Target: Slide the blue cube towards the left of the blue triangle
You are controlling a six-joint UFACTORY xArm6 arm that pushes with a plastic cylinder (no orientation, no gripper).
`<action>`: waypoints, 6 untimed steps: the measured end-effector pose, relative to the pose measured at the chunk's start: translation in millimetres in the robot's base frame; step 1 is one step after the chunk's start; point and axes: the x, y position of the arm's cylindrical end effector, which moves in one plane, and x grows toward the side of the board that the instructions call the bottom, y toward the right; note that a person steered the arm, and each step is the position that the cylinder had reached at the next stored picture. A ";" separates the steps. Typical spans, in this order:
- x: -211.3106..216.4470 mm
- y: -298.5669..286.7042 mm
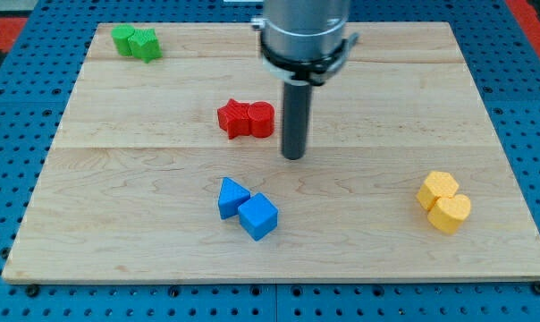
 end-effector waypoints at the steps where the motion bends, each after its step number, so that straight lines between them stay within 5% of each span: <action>1: 0.0 -56.8; 3: 54.4 43.2; 4: 96.1 15.3; 6: 109.5 -104.8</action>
